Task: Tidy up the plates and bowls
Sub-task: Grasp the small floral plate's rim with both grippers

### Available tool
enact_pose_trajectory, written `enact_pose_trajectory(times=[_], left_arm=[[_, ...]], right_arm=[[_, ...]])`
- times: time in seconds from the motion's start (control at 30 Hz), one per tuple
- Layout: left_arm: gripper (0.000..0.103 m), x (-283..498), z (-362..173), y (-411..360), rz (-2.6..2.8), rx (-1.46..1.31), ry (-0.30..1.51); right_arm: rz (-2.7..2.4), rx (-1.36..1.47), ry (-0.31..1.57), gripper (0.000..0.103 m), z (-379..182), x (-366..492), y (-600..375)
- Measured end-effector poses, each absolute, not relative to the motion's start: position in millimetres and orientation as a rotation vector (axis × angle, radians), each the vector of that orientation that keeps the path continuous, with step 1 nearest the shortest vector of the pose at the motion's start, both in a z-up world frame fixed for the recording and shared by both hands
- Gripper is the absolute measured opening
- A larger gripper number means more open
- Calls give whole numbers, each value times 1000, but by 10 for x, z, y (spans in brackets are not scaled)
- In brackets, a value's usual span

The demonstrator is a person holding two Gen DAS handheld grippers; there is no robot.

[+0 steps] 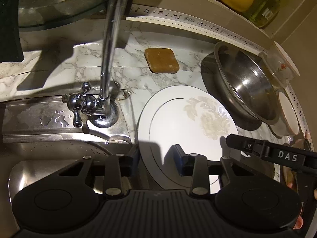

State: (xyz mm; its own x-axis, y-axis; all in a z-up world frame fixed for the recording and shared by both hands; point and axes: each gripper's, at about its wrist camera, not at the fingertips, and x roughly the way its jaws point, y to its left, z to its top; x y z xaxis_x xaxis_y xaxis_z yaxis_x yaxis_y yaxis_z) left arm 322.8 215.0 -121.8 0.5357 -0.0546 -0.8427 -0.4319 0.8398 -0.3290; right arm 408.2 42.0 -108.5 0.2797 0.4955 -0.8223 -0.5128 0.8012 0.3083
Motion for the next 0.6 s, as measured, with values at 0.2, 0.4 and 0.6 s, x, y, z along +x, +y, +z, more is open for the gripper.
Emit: enact_pose_trajectory(times=[0.2, 0.4, 0.6], left_arm=[[33, 3241, -1216, 2160, 235, -530, 981], [29, 3239, -1204, 2119, 240, -476, 981], [28, 3214, -1201, 2109, 224, -465, 980]], right_arm=[[691, -6, 1105, 29, -1128, 4101, 457], [678, -35, 1089, 17, -1126, 4079, 484], [676, -47, 1082, 14, -1117, 4052, 439]])
